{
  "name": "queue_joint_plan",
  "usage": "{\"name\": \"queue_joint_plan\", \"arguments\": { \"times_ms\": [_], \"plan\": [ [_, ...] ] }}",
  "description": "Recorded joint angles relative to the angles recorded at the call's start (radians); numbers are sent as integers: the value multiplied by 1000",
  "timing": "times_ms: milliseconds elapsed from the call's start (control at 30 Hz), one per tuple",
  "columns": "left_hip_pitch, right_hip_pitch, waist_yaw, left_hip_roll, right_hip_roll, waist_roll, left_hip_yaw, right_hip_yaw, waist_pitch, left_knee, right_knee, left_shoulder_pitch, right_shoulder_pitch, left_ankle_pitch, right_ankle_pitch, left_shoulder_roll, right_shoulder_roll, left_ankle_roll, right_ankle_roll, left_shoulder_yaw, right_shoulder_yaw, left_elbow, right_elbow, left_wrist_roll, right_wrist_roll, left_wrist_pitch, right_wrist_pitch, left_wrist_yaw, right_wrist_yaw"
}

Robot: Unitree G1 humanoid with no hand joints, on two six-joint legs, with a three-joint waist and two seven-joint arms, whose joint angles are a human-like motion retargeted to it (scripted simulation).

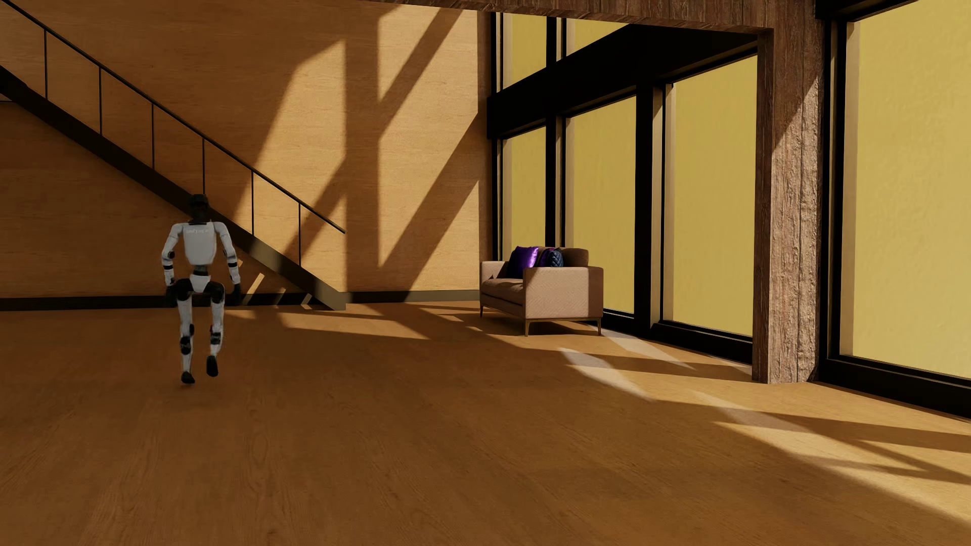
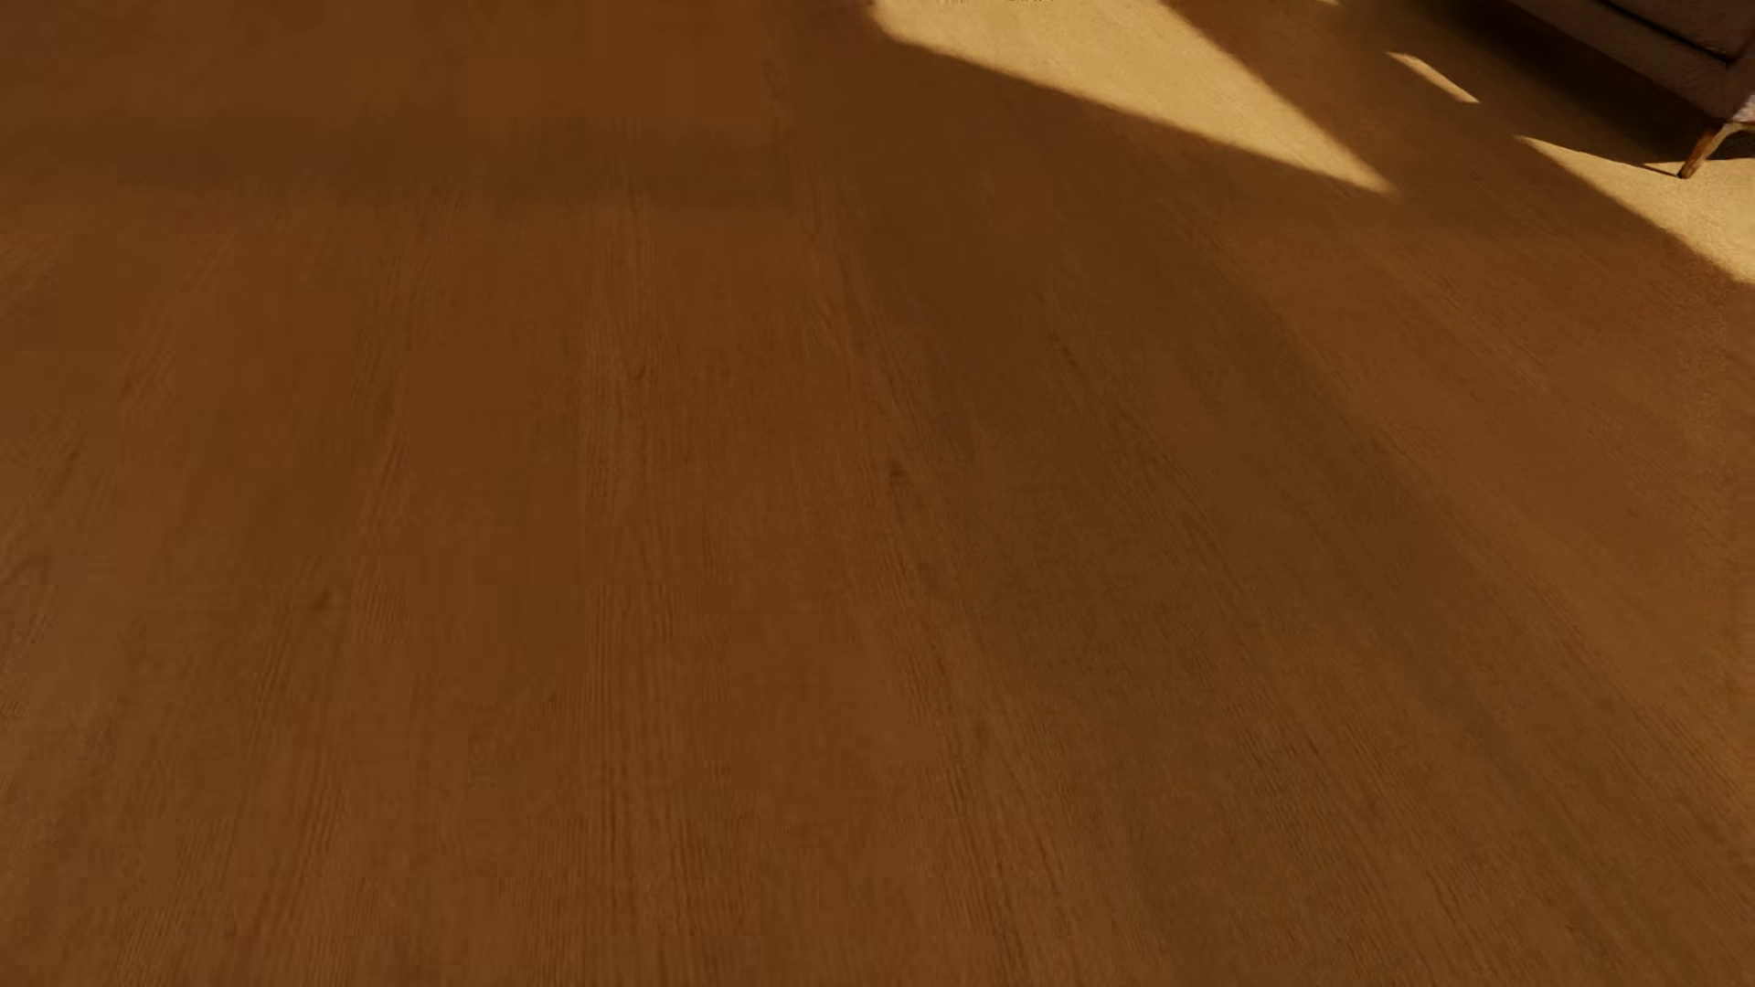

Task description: Approach the sofa

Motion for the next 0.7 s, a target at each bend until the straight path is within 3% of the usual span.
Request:
{"name": "queue_joint_plan", "arguments": {
  "times_ms": [67, 133, 167, 200, 233, 267, 300, 333, 400, 433, 500, 567, 600, 633, 700],
  "plan": [
    [210, -129, -105, 41, 7, 23, 0, 0, -5, -108, -298, -30, 55, -206, 28, 17, -16, 0, 0, 55, -2, -96, 35, 0, 0, 0, 0, 0, 0],
    [333, -201, -172, 58, -22, 22, 0, 0, -37, -97, -687, -88, 86, -360, 49, 31, -28, 0, 0, 96, 0, -183, 87, 0, 0, 0, 0, 0, 0],
    [374, -207, -191, 65, -30, 16, 0, 0, -52, -96, -815, -115, 99, -385, 155, 37, -29, 0, 0, 124, 10, -213, 114, 0, 0, 0, 0, 0, 0],
    [396, -239, -190, 63, -33, 9, 0, 0, -71, -113, -1219, -137, 111, -363, 639, 37, -30, 0, 0, 142, 6, -227, 137, 0, 0, 0, 0, 0, 0],
    [434, -270, -181, 78, -19, 4, 0, 0, -62, -96, -825, -137, 117, -290, 207, 34, -28, 0, 0, 162, 10, -238, 167, 0, 0, 0, 0, 0, 0],
    [459, -282, -175, 106, 3, 9, 0, 0, -52, -17, -697, -117, 115, -167, 4, 21, -31, 0, 0, 186, 31, -225, 198, 0, 0, 0, 0, 0, 0],
    [398, -324, -157, 148, 21, 22, 0, 0, -64, 161, -571, -99, 117, -7, 31, -1, -24, 0, 0, 193, 7, -175, 209, 0, 0, 0, 0, 0, 0],
    [342, -287, -138, 191, 75, 31, 0, 0, -34, 396, -456, -78, 91, 94, -15, -16, -23, 0, 0, 182, 22, -92, 227, 0, 0, 0, 0, 0, 0],
    [75, -141, -80, 185, 168, 5, 0, 0, -16, 917, -502, -61, 32, 53, -50, -7, -14, 0, 0, 86, 61, 38, 146, 0, 0, 0, 0, 0, 0],
    [-39, -37, -8, 167, 190, -22, 0, 0, -13, 1015, -567, -37, 24, 37, -12, 1, -5, 0, 0, 23, 44, 74, 72, 0, 0, 0, 0, 0, 0],
    [-243, 190, 112, 126, 199, -55, 0, 0, -14, 892, -722, 41, -16, 128, 59, -13, 9, 0, 0, 0, 10, 125, -63, 0, 0, 0, 0, 0, 0],
    [-371, 364, 230, 121, 157, -68, 0, 0, -17, 481, -828, 114, -59, 306, 132, -20, 15, 0, 0, -26, -2, 120, -169, 0, 0, 0, 0, 0, 0],
    [-422, 434, 258, 132, 129, -60, 0, 0, -26, 274, -859, 145, -81, 336, 149, -32, 7, 0, 0, -23, -7, 122, -222, 0, 0, 0, 0, 0, 0],
    [-451, 510, 264, 153, 106, -38, 0, 0, -35, 90, -869, 170, -100, 211, 188, -40, -10, 0, 0, -32, -10, 104, -282, 0, 0, 0, 0, 0, 0],
    [-528, 567, 308, 201, 36, -15, 0, 0, -58, -73, -858, 170, -110, -195, 282, -59, -34, 0, 0, -22, -46, 119, -391, 0, 0, 0, 0, 0, 0]
  ]
}}
